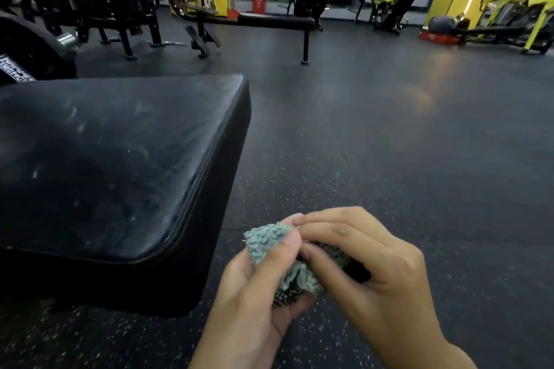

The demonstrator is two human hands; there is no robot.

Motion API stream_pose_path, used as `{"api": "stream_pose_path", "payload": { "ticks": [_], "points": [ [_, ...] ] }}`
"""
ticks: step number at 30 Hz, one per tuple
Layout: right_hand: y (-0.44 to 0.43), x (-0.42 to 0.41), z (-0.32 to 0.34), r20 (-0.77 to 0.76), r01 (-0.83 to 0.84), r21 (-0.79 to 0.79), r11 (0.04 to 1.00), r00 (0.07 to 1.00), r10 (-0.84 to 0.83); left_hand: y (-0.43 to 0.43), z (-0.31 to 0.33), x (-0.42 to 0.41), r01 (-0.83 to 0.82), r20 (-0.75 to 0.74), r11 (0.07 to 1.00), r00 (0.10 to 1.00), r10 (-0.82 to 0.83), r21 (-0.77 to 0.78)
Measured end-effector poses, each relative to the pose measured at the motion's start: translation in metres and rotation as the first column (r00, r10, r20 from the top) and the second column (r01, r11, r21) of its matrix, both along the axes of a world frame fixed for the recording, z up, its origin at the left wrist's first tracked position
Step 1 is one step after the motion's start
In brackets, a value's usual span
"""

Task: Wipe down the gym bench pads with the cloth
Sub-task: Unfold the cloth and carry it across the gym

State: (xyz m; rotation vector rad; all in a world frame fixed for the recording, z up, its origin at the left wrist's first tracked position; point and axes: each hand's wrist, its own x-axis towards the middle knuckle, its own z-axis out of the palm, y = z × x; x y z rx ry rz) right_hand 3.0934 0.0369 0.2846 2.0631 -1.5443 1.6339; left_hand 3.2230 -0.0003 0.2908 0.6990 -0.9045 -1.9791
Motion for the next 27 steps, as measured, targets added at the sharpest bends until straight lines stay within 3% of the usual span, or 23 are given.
{"api": "stream_pose_path", "payload": {
  "ticks": [10, 14, 17, 21, 27],
  "points": [
    [-0.023, -0.038, 0.071, 0.073, 0.088, 0.219, 0.972, 0.992, -0.106, -0.038, 0.07, -0.041, 0.151, -0.04, 0.983, 0.988, -0.148, 0.105],
    [-0.024, -0.044, 0.108, 0.117, 0.081, 0.296, 0.952, 0.986, -0.12, -0.045, 0.105, -0.048, 0.102, 0.084, 0.983, 0.99, -0.116, 0.15],
    [-0.022, -0.047, 0.144, 0.258, 0.019, 0.379, 0.925, 0.958, -0.125, -0.044, 0.137, -0.051, 0.059, 0.191, 0.984, 0.977, -0.091, 0.166],
    [-0.015, -0.059, 0.196, 0.44, -0.019, 0.453, 0.891, 0.874, -0.205, -0.037, 0.184, -0.061, 0.098, 0.311, 0.989, 0.942, -0.127, 0.109],
    [0.003, -0.104, 0.279, 0.667, -0.095, 0.558, 0.824, 0.642, -0.378, -0.027, 0.274, -0.095, 0.151, 0.457, 0.987, 0.875, -0.157, 0.05]
  ]
}}
